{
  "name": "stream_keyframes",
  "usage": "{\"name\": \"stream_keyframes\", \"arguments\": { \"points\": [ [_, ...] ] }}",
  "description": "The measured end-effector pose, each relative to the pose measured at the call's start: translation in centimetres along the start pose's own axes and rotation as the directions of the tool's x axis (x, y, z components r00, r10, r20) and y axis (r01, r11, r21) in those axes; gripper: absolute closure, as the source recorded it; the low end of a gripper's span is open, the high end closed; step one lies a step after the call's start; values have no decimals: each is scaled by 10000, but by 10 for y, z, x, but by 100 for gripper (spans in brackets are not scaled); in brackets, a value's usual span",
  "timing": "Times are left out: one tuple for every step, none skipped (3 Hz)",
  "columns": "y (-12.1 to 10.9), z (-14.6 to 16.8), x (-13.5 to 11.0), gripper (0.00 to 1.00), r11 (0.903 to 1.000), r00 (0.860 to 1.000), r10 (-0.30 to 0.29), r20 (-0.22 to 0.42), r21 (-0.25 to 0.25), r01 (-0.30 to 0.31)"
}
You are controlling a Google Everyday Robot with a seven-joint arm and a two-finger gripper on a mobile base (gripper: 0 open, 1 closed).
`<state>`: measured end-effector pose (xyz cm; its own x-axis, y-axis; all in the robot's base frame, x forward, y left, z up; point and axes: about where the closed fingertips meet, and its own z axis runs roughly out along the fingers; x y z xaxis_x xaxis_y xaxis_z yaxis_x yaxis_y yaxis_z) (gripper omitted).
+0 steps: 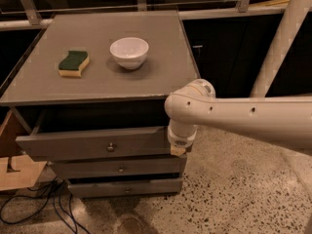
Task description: Close top drawer
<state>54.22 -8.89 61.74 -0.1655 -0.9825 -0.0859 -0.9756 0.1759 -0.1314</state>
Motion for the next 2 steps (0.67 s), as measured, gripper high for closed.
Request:
{"name": "stream_keyframes", "arguments": {
  "points": [
    [-9,2,-2,100,10000,9998,83,-178,51,-82],
    [-26,-1,-7,100,9995,9993,142,-350,286,-132]
  ]
}}
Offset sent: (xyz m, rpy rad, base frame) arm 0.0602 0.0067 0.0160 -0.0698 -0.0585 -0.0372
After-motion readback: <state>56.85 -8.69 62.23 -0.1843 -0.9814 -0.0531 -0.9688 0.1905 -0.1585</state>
